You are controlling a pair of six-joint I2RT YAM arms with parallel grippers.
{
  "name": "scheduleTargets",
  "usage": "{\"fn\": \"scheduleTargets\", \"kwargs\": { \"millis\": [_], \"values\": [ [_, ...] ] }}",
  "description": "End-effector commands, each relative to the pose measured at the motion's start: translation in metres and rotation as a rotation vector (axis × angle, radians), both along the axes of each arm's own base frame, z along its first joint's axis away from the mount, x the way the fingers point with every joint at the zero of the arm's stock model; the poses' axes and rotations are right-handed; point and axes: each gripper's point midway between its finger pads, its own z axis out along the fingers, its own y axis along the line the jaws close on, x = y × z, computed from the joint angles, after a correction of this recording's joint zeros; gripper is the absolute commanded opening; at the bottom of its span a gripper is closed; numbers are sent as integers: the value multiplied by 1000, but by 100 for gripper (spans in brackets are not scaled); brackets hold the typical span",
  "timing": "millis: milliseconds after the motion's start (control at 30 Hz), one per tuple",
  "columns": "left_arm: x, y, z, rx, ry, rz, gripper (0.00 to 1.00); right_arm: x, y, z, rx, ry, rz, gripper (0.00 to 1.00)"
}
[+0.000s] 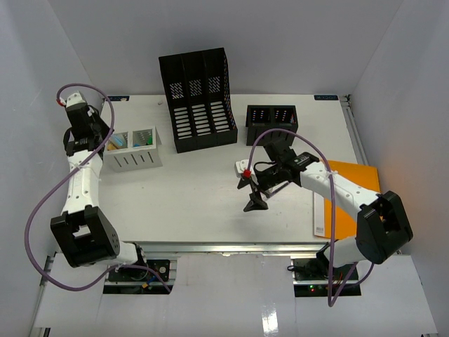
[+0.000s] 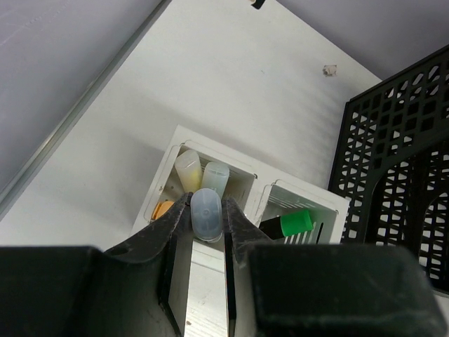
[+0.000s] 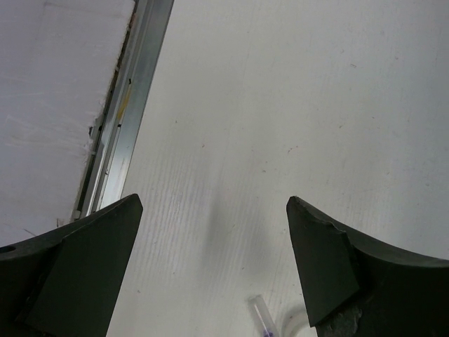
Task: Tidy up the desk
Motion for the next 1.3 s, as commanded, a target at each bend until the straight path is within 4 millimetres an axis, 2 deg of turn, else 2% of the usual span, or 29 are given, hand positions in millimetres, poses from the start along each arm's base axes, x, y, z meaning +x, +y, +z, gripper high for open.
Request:
{"fn": "scheduleTargets", "kwargs": {
  "millis": [0, 100, 167, 200, 333, 433, 600, 667, 700, 767, 833, 900, 1000, 1167, 1233, 1267],
  "values": [
    [7, 5, 3, 30, -24, -6, 6, -2, -4, 10, 41, -10, 10, 90],
    [11, 3, -5, 16, -10, -21, 9, 1, -7, 11, 48, -5, -3, 90],
    [11, 1, -11, 1, -4, -25, 16, 2, -9, 10, 47, -2, -8, 90],
    [10, 0, -14, -5, 0, -28, 27, 4, -9, 10, 46, -2, -12, 90],
    [4, -8, -27, -38, 14, -42, 60, 11, -14, 5, 37, 15, -44, 90],
    [0, -18, -29, -73, 8, -77, 76, 22, -19, 5, 34, 34, -88, 90],
    [-10, -48, -5, -150, -72, -189, 86, 40, -37, 8, 65, 48, -158, 90],
    [-19, -69, 16, -177, -136, -284, 90, 43, -48, 6, 73, 27, -168, 90],
    [-20, -77, 13, -198, -135, -321, 91, 44, -51, 4, 74, 4, -165, 90],
    [-42, -108, 38, -230, -226, -466, 97, 45, -59, -3, 44, -75, -159, 90],
    [-58, -131, 31, -275, -263, -572, 98, 46, -63, -9, 27, -149, -121, 90],
    [-86, -165, 23, -353, -315, -739, 98, 39, -74, -21, -31, -192, -63, 90],
    [-110, -185, 11, -397, -337, -851, 98, 43, -86, -27, -97, -353, 57, 90],
    [-135, -200, -17, -427, -323, -922, 98, 70, -109, -29, -278, -475, 89, 93],
    [-138, -203, -17, -444, -333, -938, 98, 76, -116, -32, -333, -466, 99, 99],
    [-139, -204, -16, -439, -336, -947, 98, 79, -118, -35, -354, -456, 101, 94]
  ]
}}
